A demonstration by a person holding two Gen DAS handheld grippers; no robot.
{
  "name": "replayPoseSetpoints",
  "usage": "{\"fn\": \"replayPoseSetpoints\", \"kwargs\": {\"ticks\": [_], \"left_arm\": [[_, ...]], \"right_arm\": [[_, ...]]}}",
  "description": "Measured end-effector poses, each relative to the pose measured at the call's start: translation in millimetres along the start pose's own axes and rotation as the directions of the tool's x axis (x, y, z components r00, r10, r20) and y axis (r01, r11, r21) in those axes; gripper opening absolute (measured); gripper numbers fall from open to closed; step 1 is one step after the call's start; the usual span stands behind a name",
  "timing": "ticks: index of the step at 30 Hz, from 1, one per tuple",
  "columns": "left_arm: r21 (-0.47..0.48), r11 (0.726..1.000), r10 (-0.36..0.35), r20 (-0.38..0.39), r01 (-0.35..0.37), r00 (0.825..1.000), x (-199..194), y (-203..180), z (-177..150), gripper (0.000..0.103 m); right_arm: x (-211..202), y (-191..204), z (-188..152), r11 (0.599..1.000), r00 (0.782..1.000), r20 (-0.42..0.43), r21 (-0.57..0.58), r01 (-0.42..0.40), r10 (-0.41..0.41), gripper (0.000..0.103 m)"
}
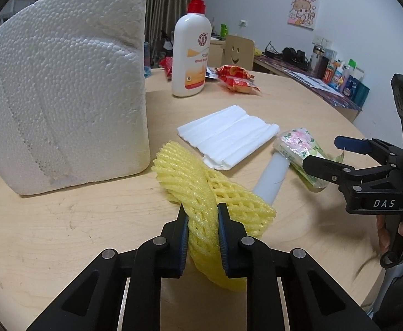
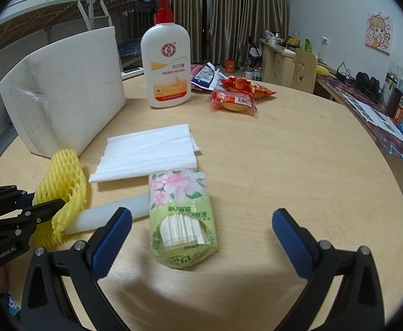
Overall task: Organize soft objects
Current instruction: 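Close left tool on yellow mesh sponge while right tool closes on green tissue pack, then lift yellow mesh sponge with left tool while right tool lifts tissue pack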
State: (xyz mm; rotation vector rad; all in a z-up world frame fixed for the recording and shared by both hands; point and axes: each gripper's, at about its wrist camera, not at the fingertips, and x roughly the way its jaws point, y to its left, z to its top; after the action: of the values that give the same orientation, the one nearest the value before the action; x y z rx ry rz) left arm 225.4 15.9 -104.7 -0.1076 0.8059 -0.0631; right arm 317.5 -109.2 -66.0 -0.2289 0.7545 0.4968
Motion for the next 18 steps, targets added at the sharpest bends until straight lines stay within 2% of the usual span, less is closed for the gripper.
{"fn": "replayPoseSetpoints", "kwargs": {"ticks": [5, 8, 9, 11, 12, 18], "left_arm": [[0.003, 1.0, 0.002, 0.003, -0.002, 1.0, -2, -1, 0, 0.021], [0.006, 1.0, 0.003, 0.004, -0.003, 1.0, -2, -1, 0, 0.02], [0.008, 1.0, 0.004, 0.006, -0.004, 1.0, -3, -2, -1, 0.02], [0.009, 1.0, 0.004, 0.01, -0.004, 1.0, -3, -3, -1, 0.02], [0.01, 1.0, 0.005, 0.011, -0.005, 1.0, -4, -3, -1, 0.02], [0.013, 1.0, -0.004, 0.031, 0.003, 1.0, -9, -5, -1, 0.019]], "right_arm": [[2, 2, -1, 1.0, 1.0, -0.013, -0.014, -0.005, 0.005, 0.096], [5, 3, -2, 1.0, 0.999, -0.034, -0.021, -0.005, 0.004, 0.081], [7, 3, -3, 1.0, 0.999, -0.044, -0.025, -0.008, 0.007, 0.073], [10, 4, -5, 0.999, 0.998, -0.062, -0.031, -0.01, 0.008, 0.063], [11, 4, -5, 1.0, 0.998, -0.067, -0.028, -0.011, 0.009, 0.056], [9, 1, -6, 0.999, 0.997, -0.065, -0.013, -0.042, 0.041, 0.043]]}}
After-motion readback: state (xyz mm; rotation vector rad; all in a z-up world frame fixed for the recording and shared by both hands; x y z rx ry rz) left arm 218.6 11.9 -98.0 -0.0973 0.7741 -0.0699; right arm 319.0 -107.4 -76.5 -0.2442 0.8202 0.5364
